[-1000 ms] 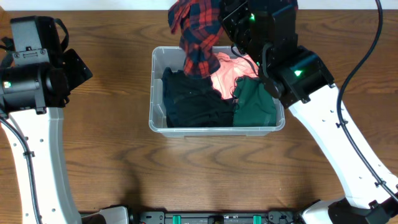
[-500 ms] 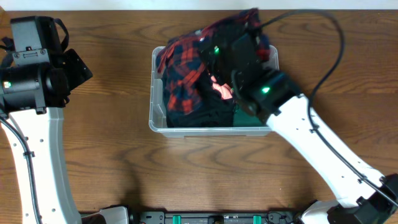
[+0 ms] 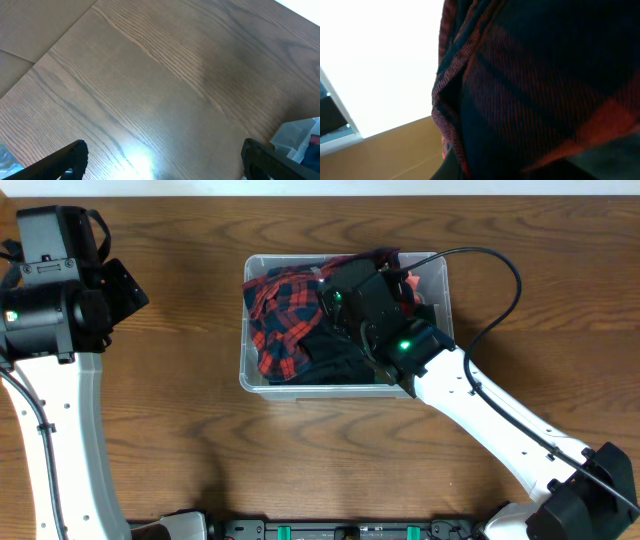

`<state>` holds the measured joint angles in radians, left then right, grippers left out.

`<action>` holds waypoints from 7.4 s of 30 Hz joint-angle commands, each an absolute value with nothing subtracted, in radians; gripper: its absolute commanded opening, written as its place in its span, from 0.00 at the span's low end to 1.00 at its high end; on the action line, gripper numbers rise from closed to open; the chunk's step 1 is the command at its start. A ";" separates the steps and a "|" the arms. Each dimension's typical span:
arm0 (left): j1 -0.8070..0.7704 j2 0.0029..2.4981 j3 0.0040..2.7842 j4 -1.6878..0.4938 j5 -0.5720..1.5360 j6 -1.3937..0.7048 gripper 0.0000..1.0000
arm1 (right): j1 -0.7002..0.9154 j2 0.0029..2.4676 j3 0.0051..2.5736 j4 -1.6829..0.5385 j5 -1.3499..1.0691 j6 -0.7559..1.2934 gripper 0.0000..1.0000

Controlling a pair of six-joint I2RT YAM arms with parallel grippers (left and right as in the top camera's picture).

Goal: Pack container

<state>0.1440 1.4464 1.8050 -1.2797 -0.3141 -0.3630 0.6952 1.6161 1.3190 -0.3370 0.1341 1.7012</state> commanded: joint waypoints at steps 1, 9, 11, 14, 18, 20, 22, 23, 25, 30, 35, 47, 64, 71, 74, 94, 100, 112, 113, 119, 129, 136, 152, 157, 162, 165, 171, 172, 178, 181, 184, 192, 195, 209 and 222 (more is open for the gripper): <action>0.149 1.443 1.801 -1.283 -0.326 -0.368 0.98 | 0.693 1.582 1.325 -0.374 0.138 1.685 0.02; 0.149 1.443 1.801 -1.283 -0.326 -0.368 0.98 | 0.694 1.541 1.325 -0.602 0.162 1.686 0.02; 0.149 1.443 1.801 -1.283 -0.326 -0.368 0.98 | 0.695 1.534 1.325 -0.638 0.160 1.686 0.01; 0.149 1.443 1.801 -1.283 -0.326 -0.368 0.98 | 0.706 1.532 1.325 -0.679 0.163 1.686 0.01; 0.149 1.443 1.801 -1.283 -0.326 -0.368 0.98 | 0.719 1.532 1.325 -0.717 0.171 1.686 0.01; 0.149 1.443 1.801 -1.283 -0.326 -0.368 0.98 | 0.728 1.532 1.325 -0.721 0.175 1.686 0.31; 0.149 1.443 1.801 -1.283 -0.326 -0.368 0.98 | 0.728 1.531 1.325 -0.706 0.175 1.680 0.76; 0.149 1.443 1.801 -1.283 -0.326 -0.368 0.98 | 0.728 1.528 1.325 -0.688 0.180 1.650 0.80; 0.149 1.443 1.801 -1.283 -0.326 -0.368 0.98 | 0.727 1.523 1.325 -0.627 0.183 1.508 0.95; 0.149 1.443 1.801 -1.283 -0.326 -0.368 0.98 | 0.727 1.493 1.325 -0.631 0.229 1.303 0.99; 0.149 1.443 1.801 -1.283 -0.327 -0.368 0.98 | 0.735 1.431 1.327 -0.485 0.216 0.689 0.91; 0.149 1.443 1.801 -1.283 -0.326 -0.368 0.98 | 0.648 1.386 1.337 -0.594 0.134 0.254 0.22; 0.149 1.443 1.801 -1.283 -0.326 -0.368 0.98 | 0.429 1.900 1.337 -0.595 -0.169 0.297 0.01; 0.149 1.443 1.801 -1.283 -0.326 -0.368 0.98 | 0.471 1.843 1.345 -0.646 -0.165 0.307 0.01; 0.149 1.443 1.801 -1.283 -0.326 -0.368 0.98 | 0.493 1.727 1.356 -0.628 -0.165 0.307 0.01; 0.149 1.443 1.801 -1.283 -0.326 -0.368 0.98 | 0.756 1.930 1.359 -0.377 -0.104 0.299 0.01; 0.149 1.443 1.801 -1.283 -0.326 -0.368 0.98 | 0.735 2.028 1.370 -0.395 -0.244 0.320 0.01; 0.149 1.443 1.801 -1.283 -0.326 -0.368 0.98 | 0.661 1.675 1.480 -0.457 -0.175 0.287 0.33; 0.149 1.443 1.801 -1.283 -0.326 -0.368 0.98 | 0.647 1.639 1.480 -0.464 -0.143 0.287 0.34; 0.149 1.443 1.801 -1.283 -0.326 -0.368 0.98 | 0.540 1.555 1.477 -0.631 0.017 0.287 0.15; 0.149 1.443 1.801 -1.283 -0.326 -0.368 0.98 | 0.476 1.741 1.299 -0.760 -0.051 0.377 0.01; 0.149 1.443 1.801 -1.283 -0.326 -0.368 0.98 | 0.471 1.755 1.312 -0.752 -0.091 0.403 0.01; 0.149 1.443 1.801 -1.283 -0.326 -0.368 0.98 | 0.404 1.169 1.411 -0.720 -0.093 0.097 0.99; 0.149 1.443 1.801 -1.283 -0.326 -0.368 0.98 | 0.404 0.933 1.411 -0.754 -0.043 0.065 0.99; 0.149 1.443 1.801 -1.283 -0.326 -0.368 0.98 | 0.404 0.741 1.411 -0.813 0.030 0.065 0.99; 0.149 1.443 1.801 -1.283 -0.326 -0.368 0.98 | 0.405 0.654 1.411 -0.869 0.025 0.066 0.99; 0.149 1.443 1.801 -1.283 -0.326 -0.368 0.98 | 0.404 0.544 1.411 -0.986 0.018 0.122 0.99; 0.149 1.443 1.801 -1.283 -0.327 -0.368 0.98 | 0.404 0.535 1.411 -0.989 0.018 0.137 0.99; 0.149 1.443 1.801 -1.283 -0.326 -0.368 0.98 | 0.404 0.512 1.412 -1.147 0.059 0.133 0.99; 0.149 1.443 1.801 -1.283 -0.327 -0.368 0.98 | 0.404 0.513 1.407 -1.182 0.128 0.132 0.99; 0.149 1.443 1.801 -1.283 -0.327 -0.368 0.98 | 0.404 0.513 1.394 -1.195 0.175 0.066 0.99; 0.149 1.443 1.801 -1.283 -0.326 -0.368 0.98 | 0.393 0.513 1.325 -1.186 0.177 -0.158 0.99; 0.149 1.443 1.801 -1.283 -0.327 -0.368 0.98 | 0.331 0.513 1.260 -1.155 0.177 -0.181 0.99; 0.149 1.443 1.801 -1.283 -0.326 -0.368 0.98 | 0.084 0.353 0.650 -0.756 0.034 -0.181 0.99; 0.149 1.443 1.801 -1.283 -0.327 -0.368 0.98 | 0.006 0.034 0.252 -0.668 -0.069 -0.180 0.99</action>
<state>0.1440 1.4464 1.8050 -1.2797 -0.3145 -0.3630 0.0231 0.0780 0.2974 -0.6743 -0.0250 -0.1692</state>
